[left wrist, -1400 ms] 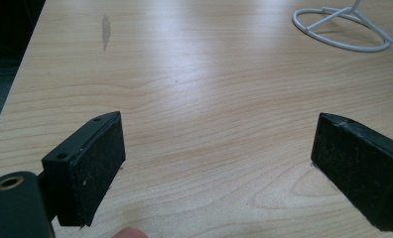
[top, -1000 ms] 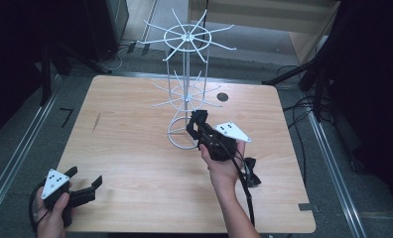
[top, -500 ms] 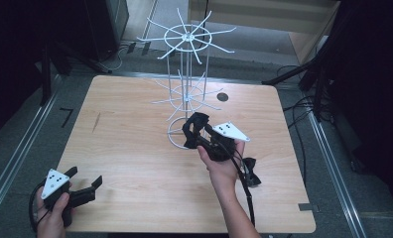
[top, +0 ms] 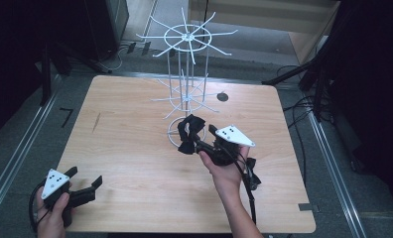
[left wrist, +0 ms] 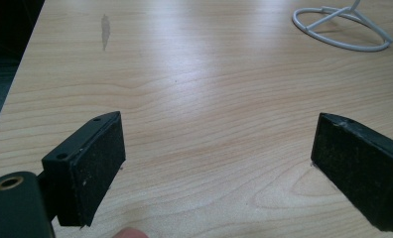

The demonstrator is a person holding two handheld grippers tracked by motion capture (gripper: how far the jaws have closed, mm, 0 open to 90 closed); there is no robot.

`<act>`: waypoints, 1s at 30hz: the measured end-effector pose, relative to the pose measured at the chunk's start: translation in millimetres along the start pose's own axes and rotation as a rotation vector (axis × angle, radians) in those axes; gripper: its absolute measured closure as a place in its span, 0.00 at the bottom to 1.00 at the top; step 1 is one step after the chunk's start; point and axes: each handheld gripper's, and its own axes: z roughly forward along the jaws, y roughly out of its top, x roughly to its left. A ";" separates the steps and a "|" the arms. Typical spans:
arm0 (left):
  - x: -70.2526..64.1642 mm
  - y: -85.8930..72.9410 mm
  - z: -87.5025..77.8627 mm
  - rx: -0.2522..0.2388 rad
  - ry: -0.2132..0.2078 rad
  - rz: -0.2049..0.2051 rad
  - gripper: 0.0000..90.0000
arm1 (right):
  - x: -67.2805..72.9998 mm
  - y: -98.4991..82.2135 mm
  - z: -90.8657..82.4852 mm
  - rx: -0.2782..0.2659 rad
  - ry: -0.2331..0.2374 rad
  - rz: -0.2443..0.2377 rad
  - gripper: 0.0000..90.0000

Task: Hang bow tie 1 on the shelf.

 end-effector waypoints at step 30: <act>0.5 -0.4 -0.6 -0.007 0.004 -0.011 0.08 | -40.5 -14.4 -54.6 -0.001 -0.038 -0.031 0.11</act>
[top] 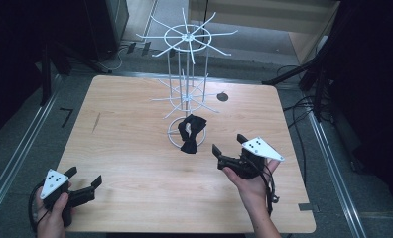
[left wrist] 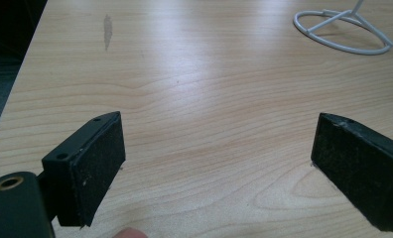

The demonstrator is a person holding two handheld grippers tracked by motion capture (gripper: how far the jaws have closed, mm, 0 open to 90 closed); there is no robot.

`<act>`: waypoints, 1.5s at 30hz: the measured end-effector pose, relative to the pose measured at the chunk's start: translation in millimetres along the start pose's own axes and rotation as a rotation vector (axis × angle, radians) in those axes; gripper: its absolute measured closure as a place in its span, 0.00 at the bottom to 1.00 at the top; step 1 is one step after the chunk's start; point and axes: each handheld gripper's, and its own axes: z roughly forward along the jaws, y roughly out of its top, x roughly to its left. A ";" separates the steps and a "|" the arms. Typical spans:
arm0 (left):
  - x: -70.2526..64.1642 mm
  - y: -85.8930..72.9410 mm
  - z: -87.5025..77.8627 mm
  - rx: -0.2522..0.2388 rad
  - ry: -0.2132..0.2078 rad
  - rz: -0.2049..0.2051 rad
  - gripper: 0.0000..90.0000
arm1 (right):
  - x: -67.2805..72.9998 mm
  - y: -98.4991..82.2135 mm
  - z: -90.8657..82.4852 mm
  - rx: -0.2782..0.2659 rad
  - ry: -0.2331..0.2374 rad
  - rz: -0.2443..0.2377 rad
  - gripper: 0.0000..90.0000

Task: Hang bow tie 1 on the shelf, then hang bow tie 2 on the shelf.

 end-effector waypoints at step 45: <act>-0.5 0.0 0.1 -0.002 0.005 0.006 0.08 | -88.6 -81.7 -19.6 0.265 -0.243 0.230 0.55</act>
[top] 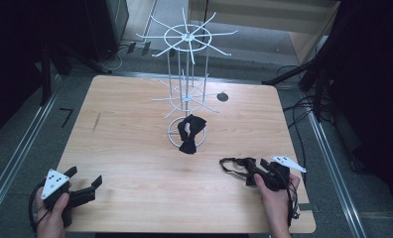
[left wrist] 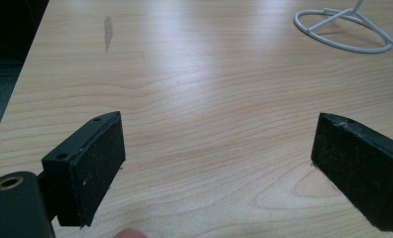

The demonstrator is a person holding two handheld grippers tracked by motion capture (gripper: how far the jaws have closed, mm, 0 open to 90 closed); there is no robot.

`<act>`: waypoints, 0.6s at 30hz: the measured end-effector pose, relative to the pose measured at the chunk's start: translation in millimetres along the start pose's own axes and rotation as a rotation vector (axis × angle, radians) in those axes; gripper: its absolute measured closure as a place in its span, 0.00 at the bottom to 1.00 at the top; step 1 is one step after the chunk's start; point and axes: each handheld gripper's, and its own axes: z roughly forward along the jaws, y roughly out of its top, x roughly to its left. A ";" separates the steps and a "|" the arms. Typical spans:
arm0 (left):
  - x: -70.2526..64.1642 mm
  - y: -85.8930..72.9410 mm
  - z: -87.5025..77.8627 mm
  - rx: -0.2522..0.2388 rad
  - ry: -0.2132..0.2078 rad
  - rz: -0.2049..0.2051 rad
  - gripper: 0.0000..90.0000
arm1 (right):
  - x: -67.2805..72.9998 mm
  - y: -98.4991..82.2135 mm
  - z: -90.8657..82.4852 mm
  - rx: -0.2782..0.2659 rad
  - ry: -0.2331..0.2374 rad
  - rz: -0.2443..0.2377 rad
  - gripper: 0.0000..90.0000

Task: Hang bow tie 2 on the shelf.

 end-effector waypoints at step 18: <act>0.0 0.0 -0.1 0.000 -0.005 0.000 0.08 | 8.3 -8.9 12.6 0.148 0.004 -0.076 0.83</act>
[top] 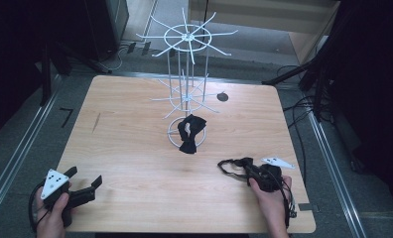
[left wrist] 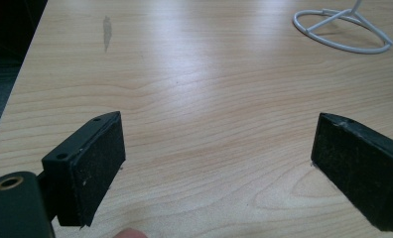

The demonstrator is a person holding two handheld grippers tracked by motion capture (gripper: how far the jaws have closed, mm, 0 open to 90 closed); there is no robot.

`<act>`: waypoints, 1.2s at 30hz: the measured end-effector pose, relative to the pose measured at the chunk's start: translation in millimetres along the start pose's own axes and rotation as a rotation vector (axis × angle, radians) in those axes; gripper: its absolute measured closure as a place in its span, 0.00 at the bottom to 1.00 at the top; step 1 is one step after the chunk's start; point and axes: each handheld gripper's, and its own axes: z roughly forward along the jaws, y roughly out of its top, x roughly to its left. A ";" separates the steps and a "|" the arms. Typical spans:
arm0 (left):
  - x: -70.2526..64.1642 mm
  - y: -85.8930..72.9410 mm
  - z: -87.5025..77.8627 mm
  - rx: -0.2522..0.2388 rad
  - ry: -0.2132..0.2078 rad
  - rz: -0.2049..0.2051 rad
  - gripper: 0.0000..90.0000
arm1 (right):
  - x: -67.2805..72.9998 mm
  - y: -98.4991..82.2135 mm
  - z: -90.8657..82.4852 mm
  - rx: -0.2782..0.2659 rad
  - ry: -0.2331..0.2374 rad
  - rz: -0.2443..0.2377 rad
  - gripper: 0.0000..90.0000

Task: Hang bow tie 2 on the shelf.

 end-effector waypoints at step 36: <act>0.3 0.1 0.2 0.002 -0.001 -0.004 0.08 | 34.2 34.5 -52.8 -0.387 0.103 -0.095 0.87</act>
